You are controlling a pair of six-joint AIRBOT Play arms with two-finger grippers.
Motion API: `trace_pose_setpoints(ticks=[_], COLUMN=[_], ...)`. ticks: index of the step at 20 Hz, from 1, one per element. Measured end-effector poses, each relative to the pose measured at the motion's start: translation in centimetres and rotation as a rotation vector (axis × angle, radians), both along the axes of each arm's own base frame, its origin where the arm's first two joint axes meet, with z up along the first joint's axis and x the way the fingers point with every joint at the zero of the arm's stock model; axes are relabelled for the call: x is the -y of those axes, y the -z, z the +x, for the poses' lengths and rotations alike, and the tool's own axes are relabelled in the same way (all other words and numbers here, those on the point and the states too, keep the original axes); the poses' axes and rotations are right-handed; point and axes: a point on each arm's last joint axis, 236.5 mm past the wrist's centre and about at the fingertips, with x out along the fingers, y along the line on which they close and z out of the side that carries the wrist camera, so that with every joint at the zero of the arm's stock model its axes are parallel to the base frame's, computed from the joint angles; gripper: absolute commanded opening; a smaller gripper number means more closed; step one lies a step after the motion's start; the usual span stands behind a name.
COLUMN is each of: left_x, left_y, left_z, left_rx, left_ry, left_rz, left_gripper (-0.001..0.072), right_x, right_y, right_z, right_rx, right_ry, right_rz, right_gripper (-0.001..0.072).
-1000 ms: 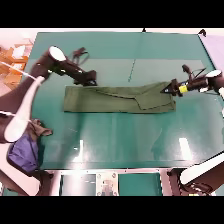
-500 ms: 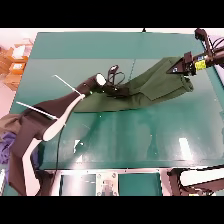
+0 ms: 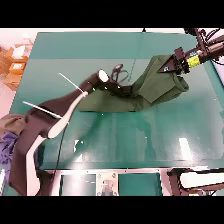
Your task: Fold the shirts.
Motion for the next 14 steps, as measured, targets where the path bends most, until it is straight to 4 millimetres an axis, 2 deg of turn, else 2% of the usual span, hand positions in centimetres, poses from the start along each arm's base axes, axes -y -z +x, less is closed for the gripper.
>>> trace_pose_setpoints(ticks=[2, 4, 5, 7, 9, 10, 11, 12, 13, 14], left_x=[-3.9, -9.6, -13.2, -20.9, -27.8, -30.6, -32.7, -34.6, -36.1, -37.5], left_y=[-2.9, -5.9, -7.1, -9.1, -11.1, -11.8, -12.4, -12.9, -13.0, -13.1], left_z=[1.6, 3.2, 3.8, 4.7, 4.7, 4.4, 4.2, 3.9, 3.6, 3.4], left_rx=[0.059, 0.140, 0.175, 0.213, 0.211, 0.195, 0.188, 0.176, 0.162, 0.149], left_ry=[0.010, 0.015, 0.010, -0.031, -0.086, -0.109, -0.130, -0.146, -0.157, -0.167], left_rz=[0.060, 0.190, 0.283, 0.471, 0.608, 0.656, 0.689, 0.716, 0.740, 0.760], left_gripper=[0.0022, 0.0023, 0.0024, 0.0024, 0.0024, 0.0024, 0.0024, 0.0024, 0.0024, 0.0024], right_x=[-0.7, -2.4, -3.9, -7.5, -12.4, -15.4, -18.3, -21.6, -24.8, -28.2], right_y=[-0.1, -0.3, -0.3, -0.1, 1.0, 2.1, 3.5, 5.3, 7.1, 9.1], right_z=[0.2, 0.7, 1.0, 1.9, 2.8, 3.2, 3.6, 4.0, 4.2, 4.0], right_rx=[-0.003, 0.007, 0.018, 0.051, 0.077, 0.082, 0.084, 0.086, 0.090, 0.087], right_ry=[0.014, 0.020, 0.019, 0.010, -0.006, -0.014, -0.017, -0.010, -0.006, -0.001], right_rz=[0.004, 0.012, 0.020, 0.039, 0.063, 0.076, 0.086, 0.100, 0.116, 0.136], right_gripper=[0.0020, 0.0021, 0.0020, 0.0020, 0.0021, 0.0022, 0.0075, 0.0293, 0.0416, 0.0424])
